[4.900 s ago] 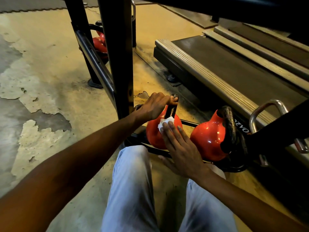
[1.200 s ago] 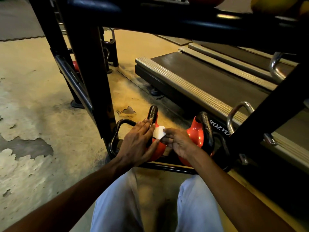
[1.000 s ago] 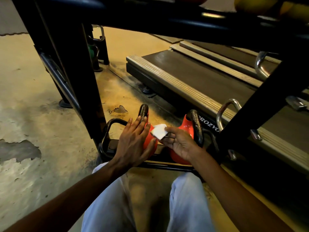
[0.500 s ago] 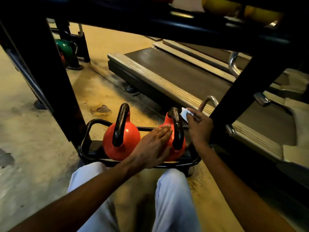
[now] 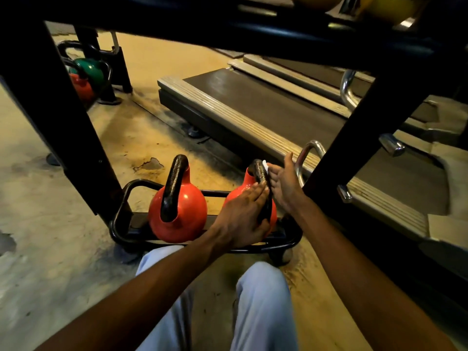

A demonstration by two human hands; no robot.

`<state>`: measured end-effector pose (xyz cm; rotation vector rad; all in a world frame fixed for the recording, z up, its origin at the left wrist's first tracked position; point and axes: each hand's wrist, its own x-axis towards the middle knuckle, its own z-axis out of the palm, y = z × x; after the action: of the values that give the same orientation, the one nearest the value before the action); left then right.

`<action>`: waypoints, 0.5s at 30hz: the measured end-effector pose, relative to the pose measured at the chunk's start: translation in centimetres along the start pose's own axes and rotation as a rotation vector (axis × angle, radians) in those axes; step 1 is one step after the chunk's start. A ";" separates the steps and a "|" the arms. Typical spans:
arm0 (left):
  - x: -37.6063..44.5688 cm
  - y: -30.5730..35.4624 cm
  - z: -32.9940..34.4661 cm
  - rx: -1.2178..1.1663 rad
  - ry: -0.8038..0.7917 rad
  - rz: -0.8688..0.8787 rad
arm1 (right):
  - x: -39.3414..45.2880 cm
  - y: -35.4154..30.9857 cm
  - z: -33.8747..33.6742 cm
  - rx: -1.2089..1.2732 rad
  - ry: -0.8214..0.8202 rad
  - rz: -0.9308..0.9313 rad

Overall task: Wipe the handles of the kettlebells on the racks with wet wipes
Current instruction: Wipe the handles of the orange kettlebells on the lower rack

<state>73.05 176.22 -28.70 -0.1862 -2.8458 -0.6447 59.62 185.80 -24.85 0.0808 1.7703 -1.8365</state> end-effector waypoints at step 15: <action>1.0 -0.4 -0.4 0.030 -0.018 0.182 | 0.5 -1.6 -1.4 -0.194 0.016 0.118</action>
<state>72.04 175.76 -28.29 -0.4414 -2.8099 -0.5652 58.02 186.86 -23.76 0.1221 1.9036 -1.5778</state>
